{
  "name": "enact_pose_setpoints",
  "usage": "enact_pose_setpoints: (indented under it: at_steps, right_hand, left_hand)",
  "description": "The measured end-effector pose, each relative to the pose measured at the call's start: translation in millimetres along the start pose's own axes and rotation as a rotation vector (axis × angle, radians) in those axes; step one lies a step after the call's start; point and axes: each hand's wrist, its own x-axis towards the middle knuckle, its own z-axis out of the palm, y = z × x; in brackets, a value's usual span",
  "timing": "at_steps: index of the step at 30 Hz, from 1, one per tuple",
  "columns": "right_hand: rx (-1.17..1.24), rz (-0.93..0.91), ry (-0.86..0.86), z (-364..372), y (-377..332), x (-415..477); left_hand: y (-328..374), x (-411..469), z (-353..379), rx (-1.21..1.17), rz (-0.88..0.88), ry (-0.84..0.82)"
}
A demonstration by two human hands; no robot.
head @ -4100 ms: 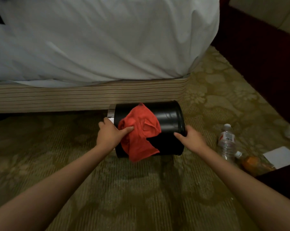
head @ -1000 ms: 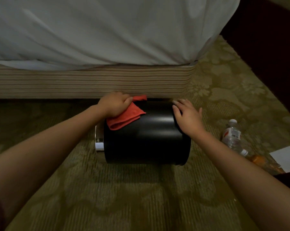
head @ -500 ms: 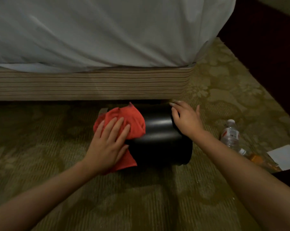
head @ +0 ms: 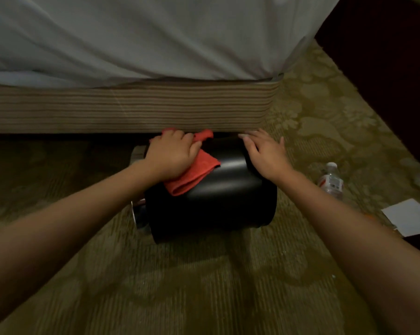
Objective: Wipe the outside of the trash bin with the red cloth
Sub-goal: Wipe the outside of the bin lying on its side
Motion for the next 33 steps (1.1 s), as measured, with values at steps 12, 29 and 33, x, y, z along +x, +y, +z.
enact_pose_setpoints:
  at_steps: [12, 29, 33]
  right_hand:
    - [0.075, 0.044, 0.003, 0, -7, 3]
    - [0.501, 0.15, 0.02, -1, -2, 9]
    - [0.548, 0.151, 0.044, 1, 0, 8]
  left_hand:
    - [46, -105, 57, 0.336, 0.309, 0.296]
    - [92, -13, 14, 0.137, 0.156, 0.157]
    - [97, -52, 33, 0.411, 0.449, 0.278]
